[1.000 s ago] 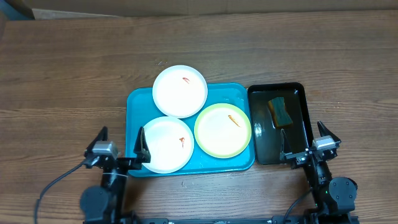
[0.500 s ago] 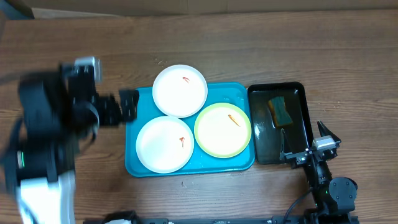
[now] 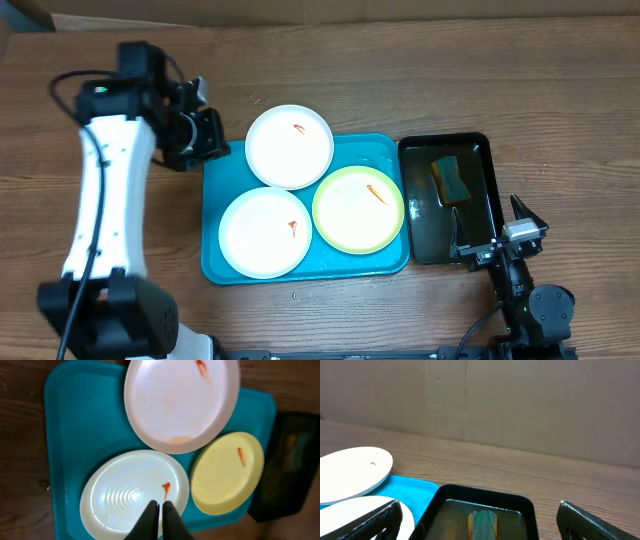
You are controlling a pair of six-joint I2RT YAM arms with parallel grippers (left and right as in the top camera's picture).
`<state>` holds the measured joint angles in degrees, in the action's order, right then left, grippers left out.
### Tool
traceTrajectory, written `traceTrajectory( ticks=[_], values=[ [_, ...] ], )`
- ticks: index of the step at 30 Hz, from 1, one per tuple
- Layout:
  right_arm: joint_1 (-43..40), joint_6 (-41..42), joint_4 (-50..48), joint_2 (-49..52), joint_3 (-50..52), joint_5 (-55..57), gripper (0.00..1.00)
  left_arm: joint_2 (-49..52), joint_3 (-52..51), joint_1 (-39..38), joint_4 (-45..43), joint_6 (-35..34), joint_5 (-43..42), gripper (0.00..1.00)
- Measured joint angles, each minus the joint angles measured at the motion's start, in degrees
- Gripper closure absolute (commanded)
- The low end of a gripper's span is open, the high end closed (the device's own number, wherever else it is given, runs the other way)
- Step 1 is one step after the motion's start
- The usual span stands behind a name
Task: Clean dirty plates on tray and stack at the side
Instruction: 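Move the left gripper to the yellow plate rim and grasp it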
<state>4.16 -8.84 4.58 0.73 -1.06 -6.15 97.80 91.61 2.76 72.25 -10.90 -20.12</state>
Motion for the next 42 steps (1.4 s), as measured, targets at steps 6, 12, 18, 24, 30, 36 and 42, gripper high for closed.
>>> traceTrajectory(
  ticks=[6, 12, 18, 24, 30, 36, 42],
  values=[
    [0.0, 0.0, 0.0, 0.0, 0.0, 0.0, 0.00, 2.1, -11.6, -5.9, -14.0, -5.0, 4.4, 0.36],
    [0.0, 0.0, 0.0, 0.0, 0.0, 0.0, 0.00, 5.7, -15.6, -9.6, -19.3, -6.1, 8.4, 0.41],
    [0.0, 0.0, 0.0, 0.0, 0.0, 0.0, 0.00, 6.3, -15.6, -9.7, -21.9, -6.8, 10.6, 0.55],
    [0.0, 0.0, 0.0, 0.0, 0.0, 0.0, 0.00, 7.4, -15.6, -9.7, -22.5, -7.1, 11.3, 0.69],
    [0.0, 0.0, 0.0, 0.0, 0.0, 0.0, 0.00, 7.4, -15.6, -9.6, -22.9, -7.1, 1.7, 0.83],
    [0.0, 0.0, -0.1, 0.0, 0.0, 0.0, 0.00, 7.4, -15.6, -11.8, -19.6, -6.2, -8.8, 0.81],
    [0.0, 0.0, 0.0, 0.0, 0.0, 0.0, 0.00, 7.4, -15.6, -21.2, -14.6, -5.6, -7.2, 0.75]
  ],
)
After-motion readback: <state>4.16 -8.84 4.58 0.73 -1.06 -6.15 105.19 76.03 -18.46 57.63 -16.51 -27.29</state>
